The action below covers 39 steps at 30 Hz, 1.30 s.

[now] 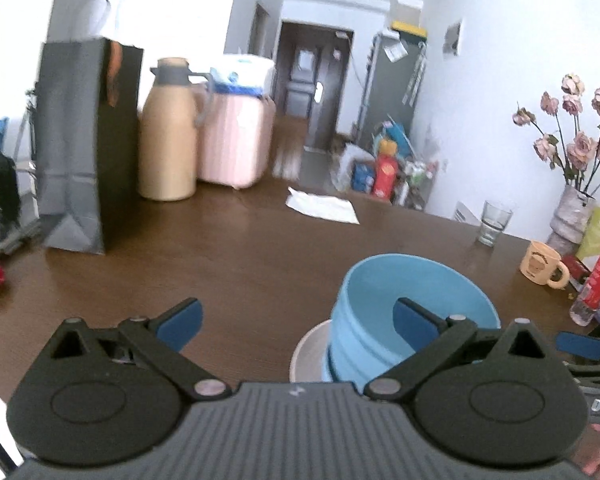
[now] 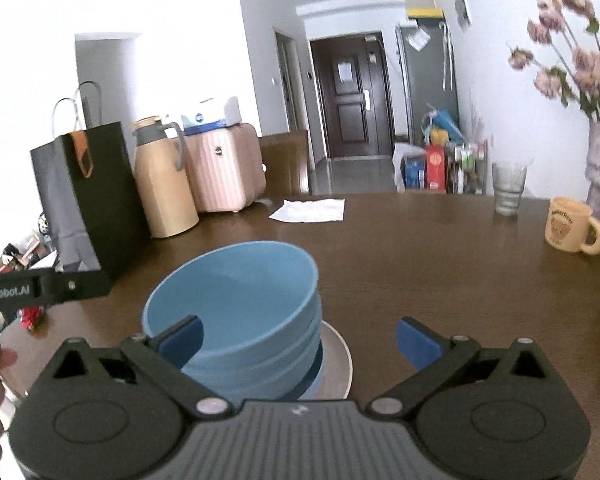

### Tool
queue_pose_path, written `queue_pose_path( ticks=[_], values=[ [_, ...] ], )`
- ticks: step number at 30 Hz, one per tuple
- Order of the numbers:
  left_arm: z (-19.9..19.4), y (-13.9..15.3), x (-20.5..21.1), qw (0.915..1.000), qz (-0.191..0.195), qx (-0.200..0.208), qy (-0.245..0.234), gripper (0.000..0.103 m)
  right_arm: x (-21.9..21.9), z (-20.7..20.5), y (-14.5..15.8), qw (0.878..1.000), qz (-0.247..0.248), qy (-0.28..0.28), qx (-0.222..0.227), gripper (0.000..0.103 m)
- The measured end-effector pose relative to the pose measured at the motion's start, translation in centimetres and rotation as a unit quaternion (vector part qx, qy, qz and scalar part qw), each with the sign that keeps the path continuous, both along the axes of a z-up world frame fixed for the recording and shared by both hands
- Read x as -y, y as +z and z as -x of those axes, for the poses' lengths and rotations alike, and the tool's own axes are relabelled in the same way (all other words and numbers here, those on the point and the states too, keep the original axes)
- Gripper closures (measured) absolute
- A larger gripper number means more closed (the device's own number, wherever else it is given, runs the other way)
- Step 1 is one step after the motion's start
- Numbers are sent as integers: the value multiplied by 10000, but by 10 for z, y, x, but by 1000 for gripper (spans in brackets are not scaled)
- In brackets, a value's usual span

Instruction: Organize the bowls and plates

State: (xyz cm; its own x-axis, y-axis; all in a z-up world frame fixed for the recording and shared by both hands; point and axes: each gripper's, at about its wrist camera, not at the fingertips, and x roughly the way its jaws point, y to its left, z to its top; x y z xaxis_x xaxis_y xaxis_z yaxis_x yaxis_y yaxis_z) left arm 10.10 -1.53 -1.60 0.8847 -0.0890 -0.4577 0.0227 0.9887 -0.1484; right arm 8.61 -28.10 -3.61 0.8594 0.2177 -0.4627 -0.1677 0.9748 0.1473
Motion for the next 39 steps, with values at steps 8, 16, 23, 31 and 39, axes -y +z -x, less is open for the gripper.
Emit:
queue_pose_path(
  ticks=[8, 16, 23, 31, 39],
  values=[
    [62, -11, -1, 9968, -571, 544, 162, 0, -15, 63, -8, 9975, 369, -253, 541, 0],
    [99, -24, 1, 9944, -764, 704, 187, 0, -17, 100, -18, 9977, 341, -216, 544, 0],
    [121, -30, -2, 9932, -781, 847, 168, 0, -18, 123, -19, 9970, 355, -203, 654, 0],
    [134, -36, -5, 9927, -742, 935, 168, 0, -24, 135, -29, 9969, 404, -166, 647, 0],
    [138, -38, -3, 9924, -715, 997, 98, 0, -22, 138, -35, 9973, 356, -183, 621, 0]
  ],
)
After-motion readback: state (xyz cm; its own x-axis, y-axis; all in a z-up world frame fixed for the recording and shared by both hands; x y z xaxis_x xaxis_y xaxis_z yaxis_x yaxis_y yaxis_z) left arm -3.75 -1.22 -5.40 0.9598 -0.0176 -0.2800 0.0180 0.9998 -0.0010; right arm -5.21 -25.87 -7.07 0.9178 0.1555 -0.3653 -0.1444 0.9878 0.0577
